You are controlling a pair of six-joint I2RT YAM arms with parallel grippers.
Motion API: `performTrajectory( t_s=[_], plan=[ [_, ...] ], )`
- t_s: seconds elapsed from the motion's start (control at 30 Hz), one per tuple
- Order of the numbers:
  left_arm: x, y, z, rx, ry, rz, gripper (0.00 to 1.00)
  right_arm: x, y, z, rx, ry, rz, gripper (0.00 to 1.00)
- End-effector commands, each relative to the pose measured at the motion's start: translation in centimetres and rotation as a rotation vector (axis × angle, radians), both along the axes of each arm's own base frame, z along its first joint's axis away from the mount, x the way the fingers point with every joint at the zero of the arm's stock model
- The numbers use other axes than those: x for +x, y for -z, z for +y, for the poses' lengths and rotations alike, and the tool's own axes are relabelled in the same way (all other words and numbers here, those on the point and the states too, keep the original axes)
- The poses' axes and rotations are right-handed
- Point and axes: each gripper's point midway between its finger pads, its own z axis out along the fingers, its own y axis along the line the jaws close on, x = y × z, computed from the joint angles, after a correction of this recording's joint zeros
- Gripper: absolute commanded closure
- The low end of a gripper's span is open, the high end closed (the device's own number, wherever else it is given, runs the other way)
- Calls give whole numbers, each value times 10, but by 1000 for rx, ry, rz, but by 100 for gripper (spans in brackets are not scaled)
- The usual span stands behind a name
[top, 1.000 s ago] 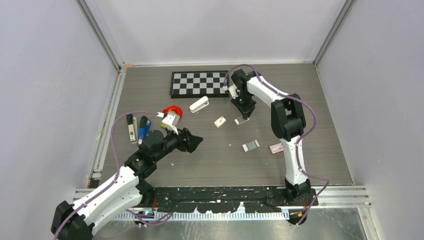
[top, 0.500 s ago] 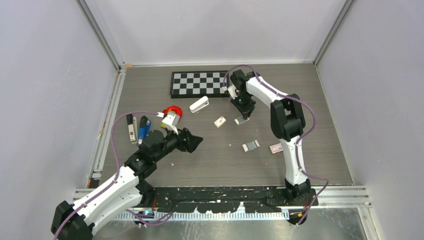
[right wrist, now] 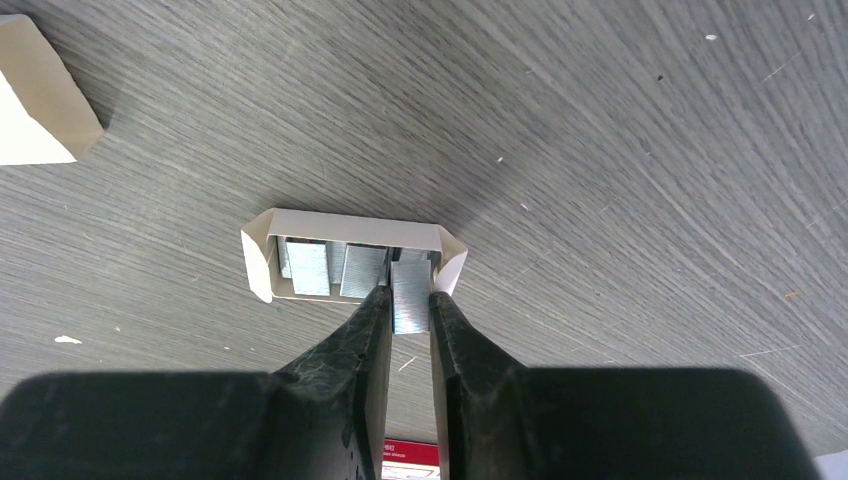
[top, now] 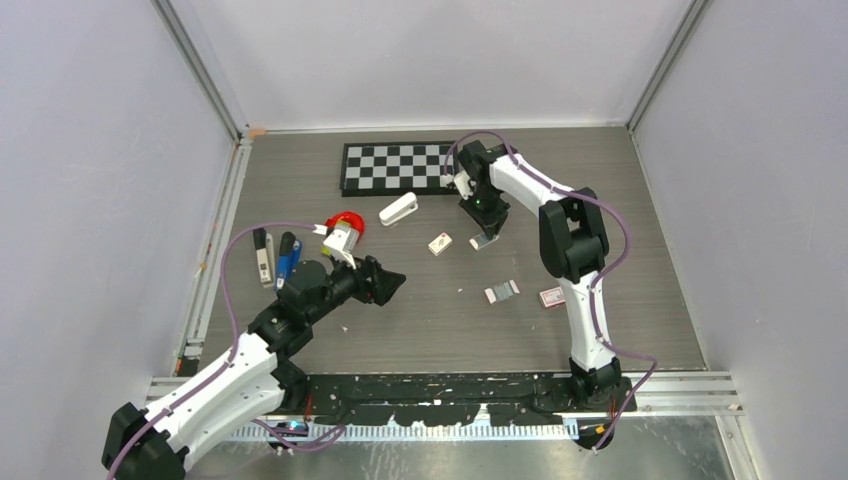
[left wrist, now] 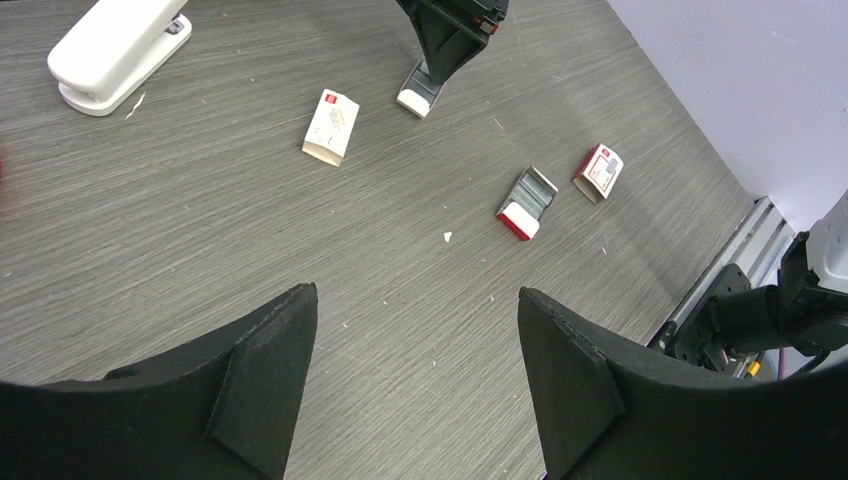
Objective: Unload the staples from the stapler
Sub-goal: Place the staple in the staple box.
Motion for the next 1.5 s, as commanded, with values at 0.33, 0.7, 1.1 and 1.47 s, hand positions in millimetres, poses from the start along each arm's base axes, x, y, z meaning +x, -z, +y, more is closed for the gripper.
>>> performTrajectory(
  t_s=[0.33, 0.7, 1.1, 1.47],
  plan=[
    [3, -6, 3, -2, -12, -38, 25, 11, -7, 5, 5, 1, -37, 73],
    [3, -7, 3, -1, -11, -38, 25, 9, -9, 8, 21, 1, -34, 69],
    [2, -8, 3, -4, -12, -39, 25, 9, -20, 11, 44, -1, -49, 66],
    [1, -11, 3, -9, -10, -43, 25, 7, -58, 9, 89, -10, -129, 66]
  ],
)
